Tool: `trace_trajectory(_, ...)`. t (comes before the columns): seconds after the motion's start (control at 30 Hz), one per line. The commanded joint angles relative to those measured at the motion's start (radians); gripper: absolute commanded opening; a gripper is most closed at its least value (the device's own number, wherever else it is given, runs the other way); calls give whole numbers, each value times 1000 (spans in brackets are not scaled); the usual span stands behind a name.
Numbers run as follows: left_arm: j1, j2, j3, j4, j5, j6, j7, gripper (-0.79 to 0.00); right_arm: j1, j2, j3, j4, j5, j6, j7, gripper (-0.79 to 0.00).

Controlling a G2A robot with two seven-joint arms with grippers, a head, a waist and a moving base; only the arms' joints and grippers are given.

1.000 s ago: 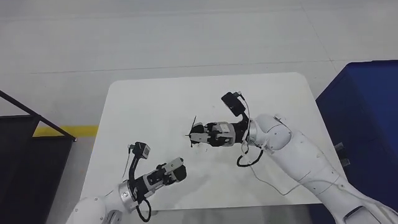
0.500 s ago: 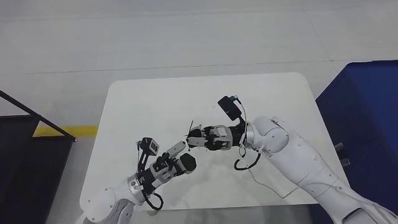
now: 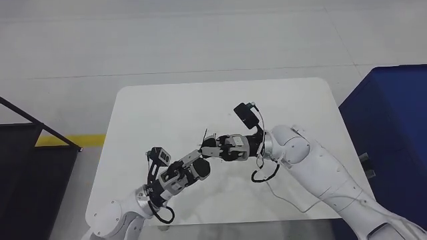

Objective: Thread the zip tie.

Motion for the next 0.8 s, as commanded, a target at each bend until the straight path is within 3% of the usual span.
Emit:
trace_trajectory(0.0,-6,1,-4,8,-28,11,-16,-382,0,0,0,0,0,0,0,-785)
trace_trajectory(0.27,-2,2,-6,25,-44,-1,-28,-243,-44,0,30,-18,71,-17,-77,-785)
trace_trajectory(0.3,-1,1,-6,26,-51,-4,-29,-191,-47,1,34,-19,80,-17,-78,-785)
trace_trajectory(0.33,0,1,-4,28,-58,-4,-29,-43,-51,1,39,-20,85,-17,-81,-785)
trace_trajectory(0.37,0,0,-3,29,-72,-8,-29,0,-58,1,44,-24,92,-17,-87,-785)
trace_trajectory(0.77,1,-2,7,18,-137,6,-36,0,-95,-3,56,-45,130,13,-125,-785)
